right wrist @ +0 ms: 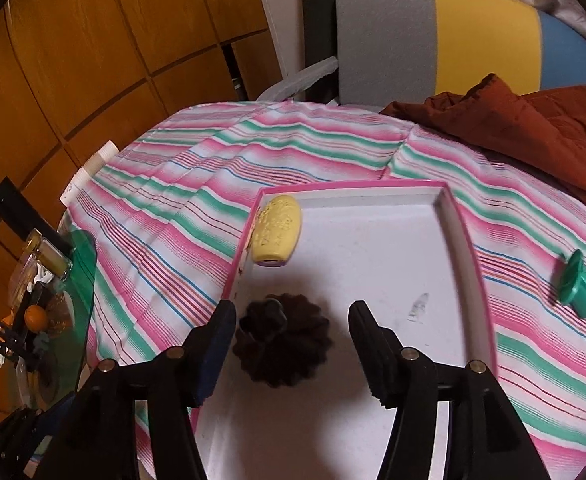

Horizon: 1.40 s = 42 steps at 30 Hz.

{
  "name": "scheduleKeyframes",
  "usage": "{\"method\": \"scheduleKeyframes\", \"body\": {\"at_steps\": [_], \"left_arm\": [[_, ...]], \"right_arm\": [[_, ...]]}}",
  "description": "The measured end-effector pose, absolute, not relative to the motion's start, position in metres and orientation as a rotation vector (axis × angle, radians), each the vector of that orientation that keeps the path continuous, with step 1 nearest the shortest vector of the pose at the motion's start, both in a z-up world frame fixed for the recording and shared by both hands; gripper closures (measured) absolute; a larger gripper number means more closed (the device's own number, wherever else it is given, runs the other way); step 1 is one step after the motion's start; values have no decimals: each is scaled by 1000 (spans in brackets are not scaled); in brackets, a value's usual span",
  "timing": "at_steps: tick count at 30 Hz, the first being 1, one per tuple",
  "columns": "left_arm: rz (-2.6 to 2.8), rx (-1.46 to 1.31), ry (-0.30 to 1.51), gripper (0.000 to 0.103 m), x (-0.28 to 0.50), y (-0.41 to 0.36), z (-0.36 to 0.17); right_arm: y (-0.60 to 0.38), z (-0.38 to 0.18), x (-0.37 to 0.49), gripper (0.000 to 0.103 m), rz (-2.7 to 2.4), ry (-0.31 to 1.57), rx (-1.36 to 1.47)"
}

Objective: Organize rigid objects
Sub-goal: 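Lower the brown flower piece into the tray and open the right tool, then grasp the teal spool with the left tool while right moves to the orange piece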

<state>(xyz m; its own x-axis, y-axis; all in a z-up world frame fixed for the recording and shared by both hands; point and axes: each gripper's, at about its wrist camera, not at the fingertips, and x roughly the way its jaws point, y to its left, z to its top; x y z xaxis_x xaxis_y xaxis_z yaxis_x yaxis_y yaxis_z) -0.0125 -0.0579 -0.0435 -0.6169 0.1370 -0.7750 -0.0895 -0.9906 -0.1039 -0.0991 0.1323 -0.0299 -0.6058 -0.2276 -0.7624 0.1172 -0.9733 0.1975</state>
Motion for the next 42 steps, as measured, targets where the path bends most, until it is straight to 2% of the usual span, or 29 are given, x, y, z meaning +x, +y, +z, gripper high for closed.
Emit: {"method": "scheduleKeyframes", "body": {"at_steps": [8, 12, 16, 27, 39, 42], "left_arm": [[2717, -1265, -49, 59, -7, -50, -34], [2707, -1227, -33, 59, -5, -42, -27], [2651, -1210, -39, 59, -6, -31, -23], [2468, -1207, -54, 59, -13, 11, -12], [2301, -1090, 178, 59, -19, 119, 13], [2254, -1114, 242, 43, -31, 155, 9]], "right_arm": [[142, -22, -76, 43, -2689, -136, 1245], [160, -14, -58, 29, -2731, -123, 1205], [187, -4, -41, 22, -2778, -143, 1187], [310, 11, 4, 20, -2984, -304, 1225], [468, 4, 57, 20, -3271, -539, 1348], [494, -2, 70, 20, -3327, -638, 1341]]}}
